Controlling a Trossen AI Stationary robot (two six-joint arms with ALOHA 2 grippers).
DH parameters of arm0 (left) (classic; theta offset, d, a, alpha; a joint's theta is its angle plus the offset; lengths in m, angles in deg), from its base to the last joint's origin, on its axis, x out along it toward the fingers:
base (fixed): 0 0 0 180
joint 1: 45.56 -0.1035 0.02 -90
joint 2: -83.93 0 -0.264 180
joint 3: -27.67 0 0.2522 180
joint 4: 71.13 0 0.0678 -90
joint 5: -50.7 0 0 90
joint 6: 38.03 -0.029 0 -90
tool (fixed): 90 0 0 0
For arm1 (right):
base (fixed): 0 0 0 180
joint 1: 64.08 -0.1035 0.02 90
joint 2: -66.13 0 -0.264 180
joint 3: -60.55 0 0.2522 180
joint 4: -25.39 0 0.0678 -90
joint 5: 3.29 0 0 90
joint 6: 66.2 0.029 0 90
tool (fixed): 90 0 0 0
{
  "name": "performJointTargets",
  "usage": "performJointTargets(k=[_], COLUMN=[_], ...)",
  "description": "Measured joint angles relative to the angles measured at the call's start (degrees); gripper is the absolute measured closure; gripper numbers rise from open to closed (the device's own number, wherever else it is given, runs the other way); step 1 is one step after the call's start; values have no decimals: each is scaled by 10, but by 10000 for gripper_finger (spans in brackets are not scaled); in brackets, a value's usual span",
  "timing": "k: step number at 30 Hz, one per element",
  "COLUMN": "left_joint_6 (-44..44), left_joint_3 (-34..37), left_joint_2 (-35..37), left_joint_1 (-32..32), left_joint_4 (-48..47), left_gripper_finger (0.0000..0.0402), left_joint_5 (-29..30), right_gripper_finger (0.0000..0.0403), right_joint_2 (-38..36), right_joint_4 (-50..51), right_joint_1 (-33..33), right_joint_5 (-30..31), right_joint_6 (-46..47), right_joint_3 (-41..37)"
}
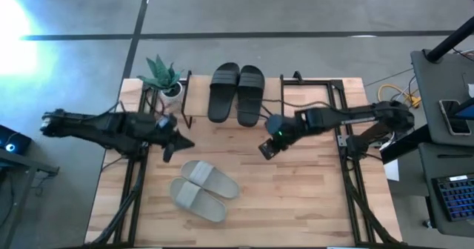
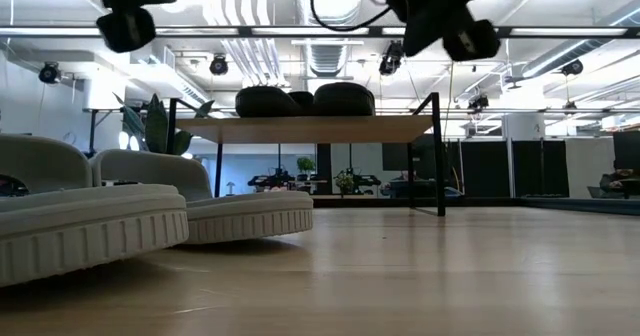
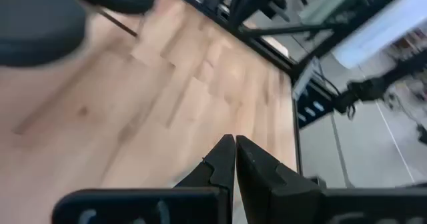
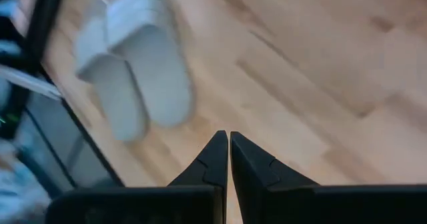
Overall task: Pick and place slides into the shelf
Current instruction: Prepare the gray slippers
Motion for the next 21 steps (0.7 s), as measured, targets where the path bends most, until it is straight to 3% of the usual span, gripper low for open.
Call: performJointTargets(k=[3, 10, 15, 21], left_joint_6=[14, 9, 7, -6], left_joint_3=[14, 17, 20, 32], left_joint_2=[0, -13, -11, -6], left_joint_1=[61, 148, 201, 242], left_joint_4=[-7, -48, -85, -104], left_gripper_finger=[402, 402, 402, 402], left_joint_5=[37, 21, 4, 4], right_gripper_finger=[392, 379, 331, 261], right_joint_2=[-15, 18, 97, 218], right_joint_4=[-68, -244, -402, -425], right_joint_1=[-39, -98, -114, -124], right_joint_5=[43, 104, 116, 147], right_joint_6=[86, 247, 323, 393], right_joint_3=[-40, -99, -107, -33])
